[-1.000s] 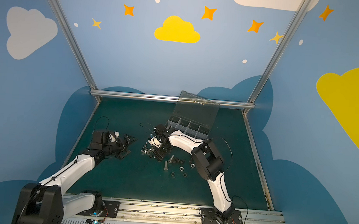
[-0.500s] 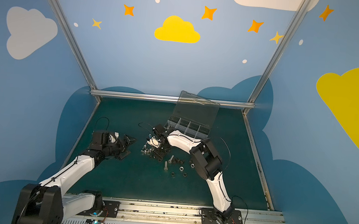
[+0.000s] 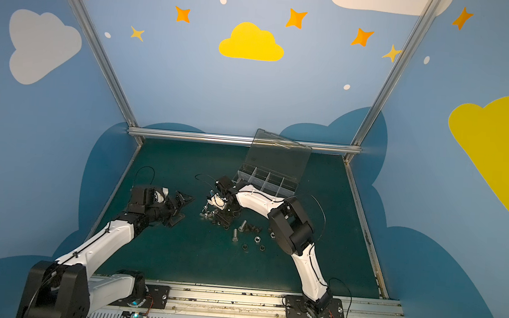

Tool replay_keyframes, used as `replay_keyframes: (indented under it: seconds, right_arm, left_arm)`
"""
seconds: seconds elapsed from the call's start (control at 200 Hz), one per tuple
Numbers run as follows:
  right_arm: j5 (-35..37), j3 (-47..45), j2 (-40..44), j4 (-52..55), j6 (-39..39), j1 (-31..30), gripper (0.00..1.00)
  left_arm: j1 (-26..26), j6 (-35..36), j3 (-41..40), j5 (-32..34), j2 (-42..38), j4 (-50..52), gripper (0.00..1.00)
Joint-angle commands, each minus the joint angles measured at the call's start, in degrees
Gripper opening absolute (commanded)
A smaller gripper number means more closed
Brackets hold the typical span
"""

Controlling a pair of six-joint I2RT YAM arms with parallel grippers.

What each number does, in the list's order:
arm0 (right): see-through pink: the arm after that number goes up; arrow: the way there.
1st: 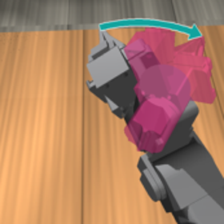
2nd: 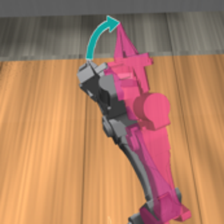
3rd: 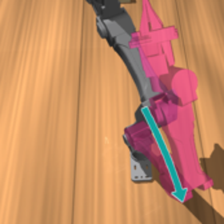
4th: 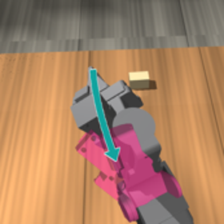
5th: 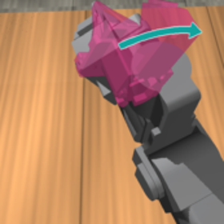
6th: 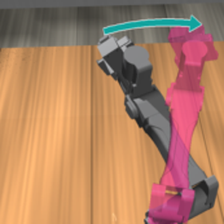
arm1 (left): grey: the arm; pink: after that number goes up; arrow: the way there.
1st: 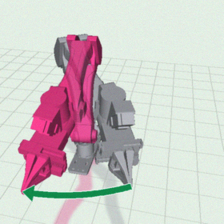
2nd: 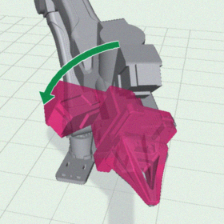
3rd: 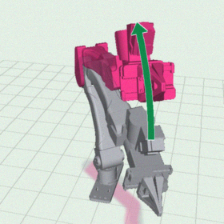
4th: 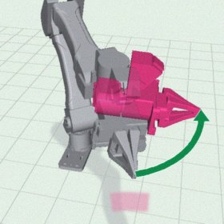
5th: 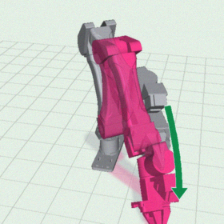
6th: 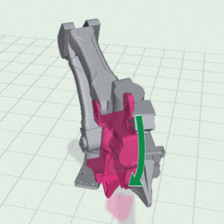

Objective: Sort the screws and nuts into containers
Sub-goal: Pick up the nut from the center of the table.

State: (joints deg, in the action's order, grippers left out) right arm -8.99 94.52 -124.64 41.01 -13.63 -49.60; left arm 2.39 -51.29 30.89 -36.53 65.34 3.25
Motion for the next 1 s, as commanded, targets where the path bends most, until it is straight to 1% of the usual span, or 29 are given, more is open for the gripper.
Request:
replay_keyframes:
  seconds: [0.0, 0.39, 0.516, 0.671, 0.996]
  right_arm:
    - [-0.8, -2.1, -0.8, 1.7, -0.3, -0.6, 0.6]
    - [-2.0, -4.1, 0.0, 1.1, -0.7, -1.7, 0.58]
    - [-1.3, -3.9, -0.5, 1.1, -0.3, -2.1, 0.55]
    - [-1.0, -4.2, -0.5, 0.8, 0.1, -2.3, 0.51]
    - [-0.1, -4.4, 0.1, 0.6, 0.0, -2.3, 0.33]
  left_arm:
    - [0.1, 0.2, -0.5, 0.6, -0.9, -0.1, 1.0]
    - [0.1, 0.1, -1.4, 1.1, -2.6, 0.6, 1.0]
    - [0.1, -0.3, -1.7, 2.8, -3.7, 1.3, 1.0]
    - [0.1, 0.0, -1.3, 2.4, -3.4, 1.8, 1.0]
    - [0.1, -0.2, -1.5, 2.7, -4.3, 2.2, 1.0]
